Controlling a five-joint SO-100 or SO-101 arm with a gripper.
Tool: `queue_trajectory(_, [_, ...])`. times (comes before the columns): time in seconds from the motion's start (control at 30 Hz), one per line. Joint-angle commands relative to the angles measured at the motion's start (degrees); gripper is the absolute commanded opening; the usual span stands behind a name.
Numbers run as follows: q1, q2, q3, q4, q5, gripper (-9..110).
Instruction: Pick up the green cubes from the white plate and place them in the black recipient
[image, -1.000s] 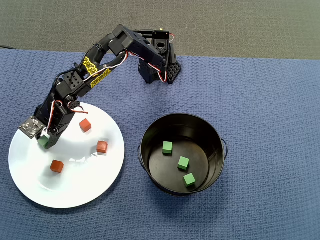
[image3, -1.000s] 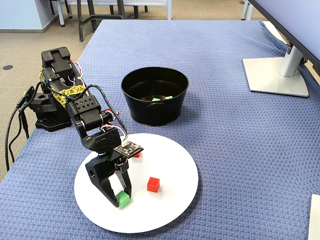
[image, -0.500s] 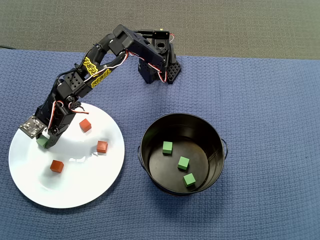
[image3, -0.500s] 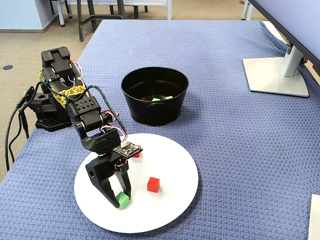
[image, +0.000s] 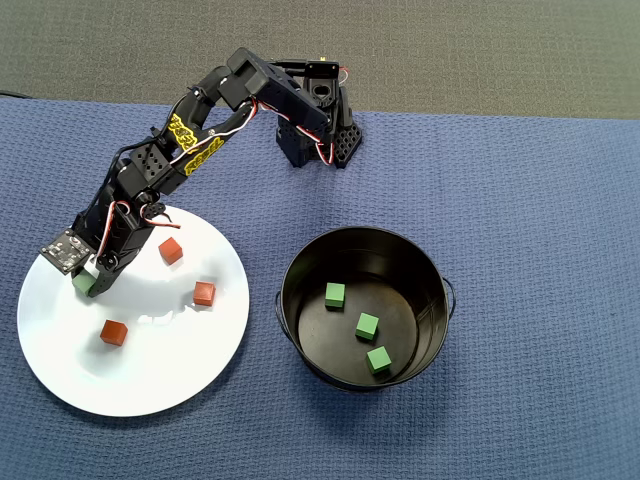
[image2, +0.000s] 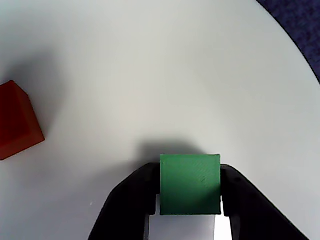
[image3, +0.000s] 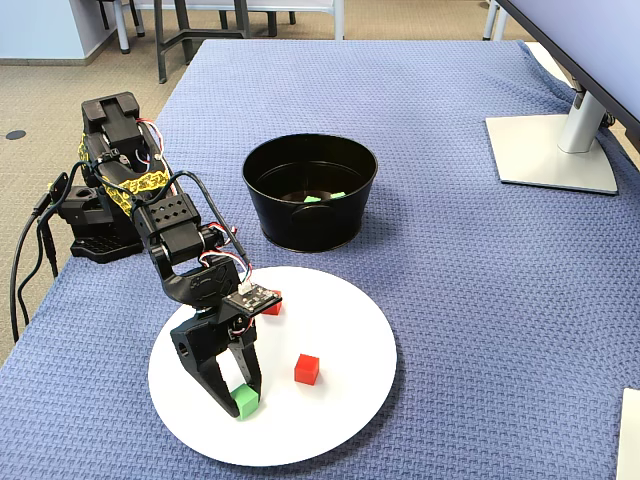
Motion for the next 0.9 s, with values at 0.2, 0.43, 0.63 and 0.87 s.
queue_trajectory(0.2, [-7.21,18.54,5.1,0.62,16.52,0])
queue_trajectory(0.43, [-13.01,36.04,9.05,12.13,19.25,0])
queue_trajectory(0.63, [-23.91,51.68,14.85,18.54,38.14,0])
queue_trajectory(0.87, [-43.77,67.15,16.44,36.04,71.46,0])
